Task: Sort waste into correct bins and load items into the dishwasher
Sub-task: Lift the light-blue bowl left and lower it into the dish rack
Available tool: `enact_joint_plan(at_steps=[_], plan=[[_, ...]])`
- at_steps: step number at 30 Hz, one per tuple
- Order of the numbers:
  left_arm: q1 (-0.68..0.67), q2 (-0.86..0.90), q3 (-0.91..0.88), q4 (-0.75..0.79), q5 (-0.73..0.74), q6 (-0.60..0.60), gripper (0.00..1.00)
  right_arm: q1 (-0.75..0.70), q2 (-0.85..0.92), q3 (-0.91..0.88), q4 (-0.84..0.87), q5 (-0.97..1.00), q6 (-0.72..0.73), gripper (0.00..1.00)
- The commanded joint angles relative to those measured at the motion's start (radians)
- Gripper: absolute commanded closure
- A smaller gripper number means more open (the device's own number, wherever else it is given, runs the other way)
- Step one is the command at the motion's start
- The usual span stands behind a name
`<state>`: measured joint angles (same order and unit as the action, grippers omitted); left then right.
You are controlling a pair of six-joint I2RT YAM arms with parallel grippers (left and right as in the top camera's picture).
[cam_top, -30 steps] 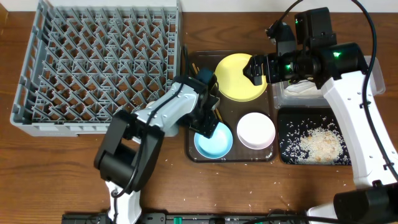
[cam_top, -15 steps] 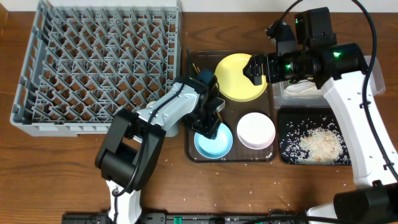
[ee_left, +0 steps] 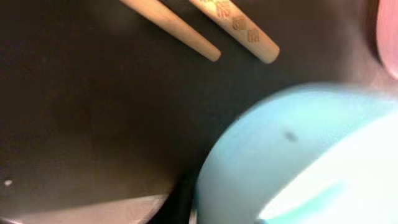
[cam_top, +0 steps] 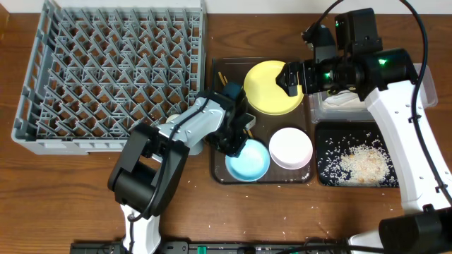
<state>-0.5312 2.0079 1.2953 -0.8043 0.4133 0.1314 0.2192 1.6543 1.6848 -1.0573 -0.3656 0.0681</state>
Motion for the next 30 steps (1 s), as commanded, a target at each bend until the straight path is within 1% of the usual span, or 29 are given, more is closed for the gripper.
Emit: enact_joint_plan(at_steps=[1, 7, 11, 15, 16, 20, 22, 24, 27, 30], plan=[[0.002, 0.012, -0.013, -0.001, -0.005, 0.006, 0.92, 0.002, -0.004, 0.0, 0.006, 0.002, 0.015, 0.01], [0.003, -0.01, -0.011, -0.005, 0.013, -0.017, 0.92, 0.002, -0.013, 0.0, 0.022, -0.01, 0.032, 0.03], [0.012, -0.082, 0.005, -0.039, 0.034, -0.041, 0.93, -0.025, -0.051, 0.002, 0.033, -0.024, 0.04, 0.04], [0.034, -0.193, 0.009, -0.05, 0.05, -0.061, 0.93, -0.083, -0.106, 0.002, 0.04, -0.03, 0.051, 0.03], [0.042, -0.227, 0.01, -0.05, 0.05, -0.069, 0.93, -0.098, -0.117, 0.002, 0.04, -0.029, 0.051, 0.01], [0.088, -0.359, 0.01, -0.03, 0.013, -0.121, 0.93, -0.157, -0.144, 0.002, 0.039, -0.015, 0.051, 0.01], [0.118, -0.427, 0.01, -0.011, -0.076, -0.175, 0.93, -0.175, -0.143, 0.002, 0.034, -0.015, 0.05, 0.01], [0.145, -0.483, 0.01, 0.012, -0.196, -0.223, 0.93, -0.181, -0.14, 0.002, 0.024, -0.015, 0.05, 0.01], [0.183, -0.546, 0.01, 0.06, -0.405, -0.285, 0.93, -0.18, -0.138, 0.002, 0.017, -0.016, 0.05, 0.01], [0.206, -0.567, 0.01, 0.105, -0.643, -0.338, 0.92, -0.179, -0.138, 0.002, 0.016, -0.016, 0.05, 0.01]])
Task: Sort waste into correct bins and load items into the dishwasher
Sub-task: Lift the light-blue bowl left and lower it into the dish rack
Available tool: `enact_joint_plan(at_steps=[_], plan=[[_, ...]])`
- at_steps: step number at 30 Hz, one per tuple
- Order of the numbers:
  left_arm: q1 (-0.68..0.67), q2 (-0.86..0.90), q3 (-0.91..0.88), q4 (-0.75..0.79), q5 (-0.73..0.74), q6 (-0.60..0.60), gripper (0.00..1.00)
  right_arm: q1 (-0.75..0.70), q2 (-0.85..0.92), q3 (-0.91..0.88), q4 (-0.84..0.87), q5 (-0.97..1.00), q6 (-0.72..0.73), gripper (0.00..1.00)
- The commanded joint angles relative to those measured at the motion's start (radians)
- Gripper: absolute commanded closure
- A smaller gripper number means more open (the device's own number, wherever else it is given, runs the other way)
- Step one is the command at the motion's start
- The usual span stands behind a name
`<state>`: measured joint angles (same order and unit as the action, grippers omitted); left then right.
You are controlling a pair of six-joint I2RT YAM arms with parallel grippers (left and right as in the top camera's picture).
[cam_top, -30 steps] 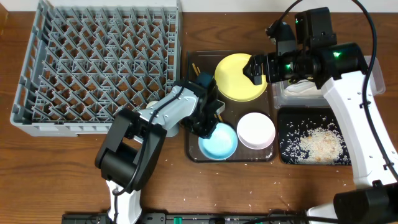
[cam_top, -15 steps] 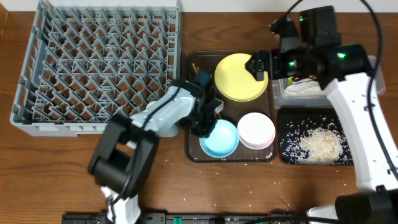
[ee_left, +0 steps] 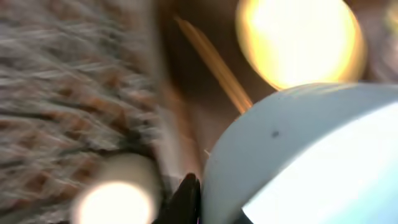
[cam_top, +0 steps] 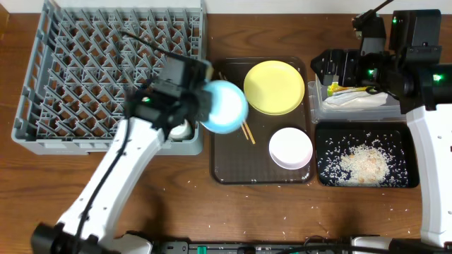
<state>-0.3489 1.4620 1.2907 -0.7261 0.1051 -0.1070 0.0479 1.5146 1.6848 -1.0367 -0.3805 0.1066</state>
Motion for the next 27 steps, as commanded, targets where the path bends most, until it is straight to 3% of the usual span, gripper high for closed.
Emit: enact_joint_plan(at_steps=[1, 8, 18, 25, 27], plan=[[0.028, -0.02, 0.014, 0.041, -0.416, -0.11, 0.92, -0.008, 0.002, 0.002, -0.004, -0.001, 0.012, 0.01], [0.03, 0.026, 0.013, 0.113, -0.83, -0.169, 0.93, -0.008, 0.002, 0.002, -0.004, -0.001, 0.012, 0.01], [0.02, 0.173, 0.009, 0.211, -1.183, -0.183, 0.93, -0.008, 0.002, 0.002, -0.004, -0.001, 0.012, 0.01], [-0.045, 0.304, 0.009, 0.241, -1.513, -0.183, 0.93, -0.008, 0.002, 0.002, -0.004, -0.001, 0.012, 0.01], [-0.064, 0.336, 0.009, 0.251, -1.534, -0.183, 0.93, -0.008, 0.002, 0.002, -0.004, -0.001, 0.012, 0.01]])
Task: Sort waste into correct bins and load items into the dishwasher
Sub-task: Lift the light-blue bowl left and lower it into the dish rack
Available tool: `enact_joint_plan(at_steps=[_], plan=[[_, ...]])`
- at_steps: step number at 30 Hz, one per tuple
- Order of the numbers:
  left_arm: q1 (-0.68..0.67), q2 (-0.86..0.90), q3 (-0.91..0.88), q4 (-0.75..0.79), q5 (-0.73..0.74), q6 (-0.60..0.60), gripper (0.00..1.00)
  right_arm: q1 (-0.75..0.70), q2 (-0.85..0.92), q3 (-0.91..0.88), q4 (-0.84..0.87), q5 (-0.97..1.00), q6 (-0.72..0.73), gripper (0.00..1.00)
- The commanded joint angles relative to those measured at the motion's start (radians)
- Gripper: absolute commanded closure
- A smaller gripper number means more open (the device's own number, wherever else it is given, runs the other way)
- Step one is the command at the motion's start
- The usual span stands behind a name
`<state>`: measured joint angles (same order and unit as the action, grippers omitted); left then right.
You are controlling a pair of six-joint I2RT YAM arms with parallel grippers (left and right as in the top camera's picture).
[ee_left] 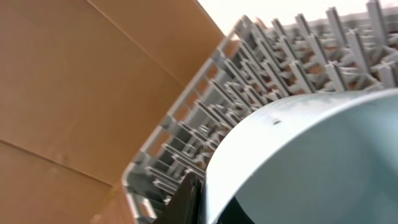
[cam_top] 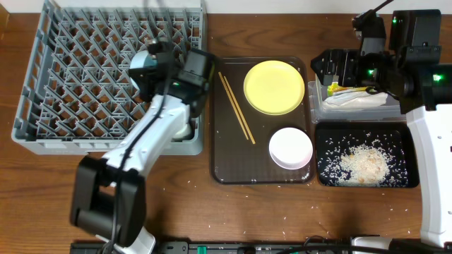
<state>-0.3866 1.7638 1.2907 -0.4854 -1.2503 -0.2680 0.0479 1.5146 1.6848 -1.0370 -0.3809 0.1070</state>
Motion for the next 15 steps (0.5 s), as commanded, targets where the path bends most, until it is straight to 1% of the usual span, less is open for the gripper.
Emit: enact_joint_plan(at_steps=[1, 5, 9, 15], plan=[[-0.032, 0.046, 0.009, 0.013, -0.179, -0.023, 0.93, -0.008, 0.002, 0.002, -0.003, 0.0, 0.011, 0.01], [-0.051, 0.099, 0.009, 0.024, -0.186, -0.023, 0.93, -0.008, 0.002, 0.002, -0.003, 0.0, 0.011, 0.01], [-0.051, 0.142, 0.009, 0.051, -0.233, -0.026, 0.93, -0.008, 0.002, 0.002, -0.003, 0.0, 0.011, 0.01], [-0.051, 0.171, 0.009, 0.061, -0.235, -0.035, 0.93, -0.008, 0.002, 0.002, -0.003, 0.0, 0.011, 0.01]])
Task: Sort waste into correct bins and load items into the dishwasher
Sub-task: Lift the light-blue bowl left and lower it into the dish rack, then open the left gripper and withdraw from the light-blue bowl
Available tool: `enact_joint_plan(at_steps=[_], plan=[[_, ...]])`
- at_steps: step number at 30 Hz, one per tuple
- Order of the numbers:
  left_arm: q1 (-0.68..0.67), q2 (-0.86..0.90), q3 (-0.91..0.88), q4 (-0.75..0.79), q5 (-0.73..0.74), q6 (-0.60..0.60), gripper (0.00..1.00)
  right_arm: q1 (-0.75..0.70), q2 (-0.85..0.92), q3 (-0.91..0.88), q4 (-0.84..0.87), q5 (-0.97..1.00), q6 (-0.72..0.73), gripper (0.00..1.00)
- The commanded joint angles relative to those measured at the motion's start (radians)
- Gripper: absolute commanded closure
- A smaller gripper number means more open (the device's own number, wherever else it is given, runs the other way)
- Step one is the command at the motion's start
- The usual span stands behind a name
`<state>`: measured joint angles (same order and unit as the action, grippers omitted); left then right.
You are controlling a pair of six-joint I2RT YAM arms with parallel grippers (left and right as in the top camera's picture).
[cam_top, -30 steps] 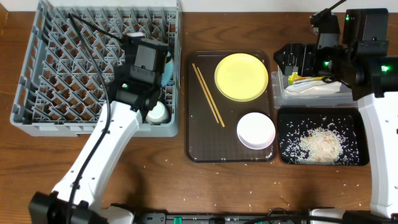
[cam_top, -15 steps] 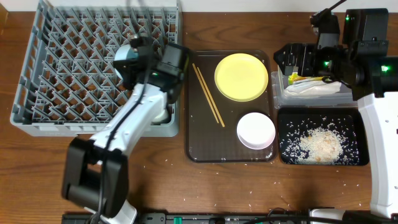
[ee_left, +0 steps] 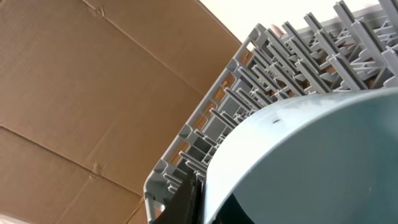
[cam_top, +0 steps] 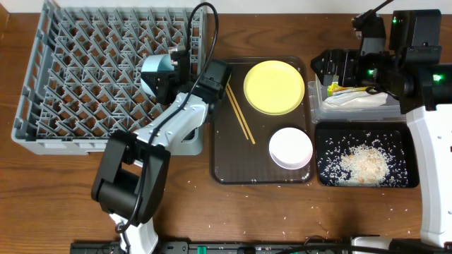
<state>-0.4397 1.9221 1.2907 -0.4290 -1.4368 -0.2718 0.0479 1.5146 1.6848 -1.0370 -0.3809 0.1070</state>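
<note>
My left gripper is shut on the rim of a light blue bowl, held on edge over the right side of the grey dish rack. In the left wrist view the blue bowl fills the lower right, one dark fingertip pressed on its rim, with the rack behind. A yellow plate, a white bowl and a pair of chopsticks lie in the dark tray. My right gripper hangs by the clear bin; whether its jaws are open does not show.
At the right stand a clear bin holding white waste and a black bin with spilled rice. A white cup sits in the rack's near right corner. Rice grains dot the wooden table.
The left gripper has carried the blue bowl a little to the right and nearer over the rack, and the arm has shifted right. The right arm has not moved.
First the left gripper was down at the blue bowl in the tray's near left corner, and the right gripper was over the yellow plate. Then the bowl was lifted between tray and rack, the right gripper back at the clear bin. Later it hung over the rack.
</note>
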Motion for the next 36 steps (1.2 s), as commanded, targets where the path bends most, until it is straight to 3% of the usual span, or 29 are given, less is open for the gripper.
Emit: enact_joint_plan(at_steps=[1, 18, 23, 32, 35, 36], plan=[[0.002, 0.015, 0.009, 0.005, -0.049, -0.038, 0.93, -0.008, 0.002, 0.002, -0.003, 0.0, 0.011, 0.01], [-0.003, 0.019, -0.018, 0.0, 0.049, -0.044, 0.93, -0.008, 0.002, 0.002, -0.003, 0.0, 0.011, 0.01], [-0.011, 0.019, -0.018, -0.004, 0.142, -0.044, 0.93, -0.008, 0.002, 0.002, -0.003, 0.0, 0.011, 0.01], [-0.026, 0.019, -0.018, -0.041, 0.148, -0.044, 0.92, -0.008, 0.002, 0.002, -0.003, 0.0, 0.011, 0.01], [-0.041, 0.019, -0.018, -0.07, 0.147, -0.044, 0.83, -0.008, 0.002, 0.002, -0.003, 0.0, 0.011, 0.01], [-0.047, 0.019, -0.017, -0.079, 0.148, -0.044, 0.72, -0.008, 0.002, 0.002, -0.003, 0.0, 0.011, 0.01]])
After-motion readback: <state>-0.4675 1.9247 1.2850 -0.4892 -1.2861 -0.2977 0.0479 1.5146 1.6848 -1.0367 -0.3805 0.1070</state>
